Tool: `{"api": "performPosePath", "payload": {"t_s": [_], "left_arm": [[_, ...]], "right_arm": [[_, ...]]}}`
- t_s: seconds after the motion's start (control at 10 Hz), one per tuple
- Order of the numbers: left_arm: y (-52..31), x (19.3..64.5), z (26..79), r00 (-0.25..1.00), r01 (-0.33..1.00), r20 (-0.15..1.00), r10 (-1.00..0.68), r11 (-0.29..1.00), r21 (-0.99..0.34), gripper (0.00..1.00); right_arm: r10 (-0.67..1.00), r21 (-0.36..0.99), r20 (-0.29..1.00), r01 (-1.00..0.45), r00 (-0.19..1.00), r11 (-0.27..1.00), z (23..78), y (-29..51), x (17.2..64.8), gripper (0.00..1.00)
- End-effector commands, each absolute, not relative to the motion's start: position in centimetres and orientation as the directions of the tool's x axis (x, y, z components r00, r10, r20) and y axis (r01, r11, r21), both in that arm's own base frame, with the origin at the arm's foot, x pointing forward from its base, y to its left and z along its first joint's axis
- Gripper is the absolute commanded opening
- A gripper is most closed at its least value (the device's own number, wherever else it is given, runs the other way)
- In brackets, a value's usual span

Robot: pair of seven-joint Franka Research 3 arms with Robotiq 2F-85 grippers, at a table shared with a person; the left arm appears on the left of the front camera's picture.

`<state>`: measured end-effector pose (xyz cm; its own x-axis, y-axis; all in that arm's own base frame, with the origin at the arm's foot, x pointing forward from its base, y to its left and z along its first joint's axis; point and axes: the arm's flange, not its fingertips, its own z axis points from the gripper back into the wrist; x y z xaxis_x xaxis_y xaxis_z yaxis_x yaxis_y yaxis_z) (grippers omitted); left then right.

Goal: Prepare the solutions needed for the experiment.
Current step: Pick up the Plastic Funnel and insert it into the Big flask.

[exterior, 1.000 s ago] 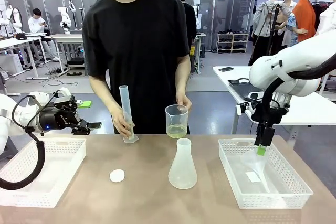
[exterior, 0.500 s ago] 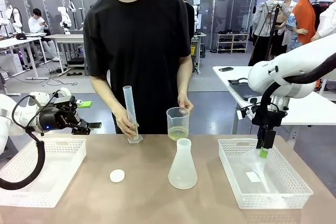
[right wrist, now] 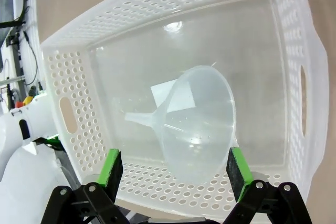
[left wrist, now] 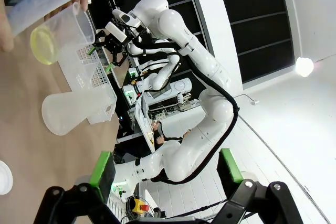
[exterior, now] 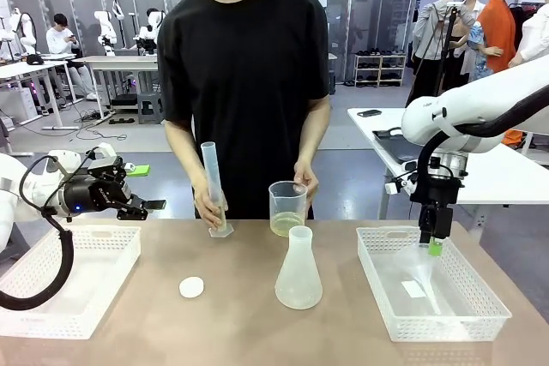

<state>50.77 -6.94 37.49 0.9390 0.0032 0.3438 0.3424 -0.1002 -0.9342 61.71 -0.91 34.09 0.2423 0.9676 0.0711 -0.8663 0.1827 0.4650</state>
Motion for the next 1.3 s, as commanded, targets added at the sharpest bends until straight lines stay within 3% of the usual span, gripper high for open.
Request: {"api": "performPosePath", "payload": {"t_s": [0.0,0.2,0.3,0.4,0.5,0.6,0.7,0.8,0.9,1.0,1.1,1.2], "left_arm": [[-6.9,50.9,37.5,0.933,0.358,0.361,-0.001,-0.120,-0.926,1.00],[-6.9,50.9,37.5,0.933,0.358,0.361,-0.001,-0.120,-0.926,1.00],[-6.9,50.9,37.5,0.933,0.358,0.361,-0.001,-0.120,-0.926,1.00],[-6.9,50.9,37.5,0.933,0.358,0.361,-0.001,-0.120,-0.926,1.00],[-6.9,50.9,37.5,0.933,0.358,0.361,-0.001,-0.120,-0.926,1.00],[-6.9,50.9,37.5,0.933,0.358,0.361,-0.001,-0.120,-0.926,1.00],[-6.9,50.9,37.5,0.933,0.358,0.361,-0.001,-0.120,-0.926,1.00],[-6.9,50.9,37.5,0.933,0.358,0.361,-0.001,-0.120,-0.926,1.00],[-6.9,50.9,37.5,0.933,0.358,0.361,-0.001,-0.120,-0.926,1.00],[-6.9,50.9,37.5,0.933,0.358,0.361,-0.001,-0.120,-0.926,1.00],[-6.9,50.9,37.5,0.933,0.358,0.361,-0.001,-0.120,-0.926,1.00],[-6.9,50.9,37.5,0.933,0.358,0.361,-0.001,-0.120,-0.926,1.00]], "right_arm": [[0.974,0.496,0.076,-0.855,0.214,0.149,33.6,-1.2,62.9,1.00],[0.969,0.493,0.085,-0.855,0.234,0.163,33.0,-1.4,63.0,1.00],[0.966,0.500,0.085,-0.849,0.246,0.172,32.8,-1.5,63.1,0.83],[0.965,0.504,0.072,-0.845,0.251,0.182,32.7,-1.4,63.2,0.83],[0.963,0.501,0.072,-0.844,0.259,0.190,32.7,-1.3,63.3,0.65],[0.964,0.505,0.076,-0.843,0.257,0.185,32.6,-1.1,63.4,0.81],[0.964,0.507,0.080,-0.843,0.253,0.179,32.5,-1.0,63.5,0.47],[0.964,0.509,0.079,-0.842,0.254,0.180,32.4,-1.0,63.6,0.62],[0.962,0.512,0.079,-0.839,0.260,0.184,32.3,-1.1,63.7,0.29],[0.962,0.517,0.075,-0.835,0.263,0.188,32.2,-1.1,63.7,0.44],[0.961,0.522,0.070,-0.831,0.267,0.193,32.1,-1.1,63.6,0.11],[0.960,0.526,0.070,-0.828,0.272,0.196,32.1,-1.0,63.6,0.26]]}}
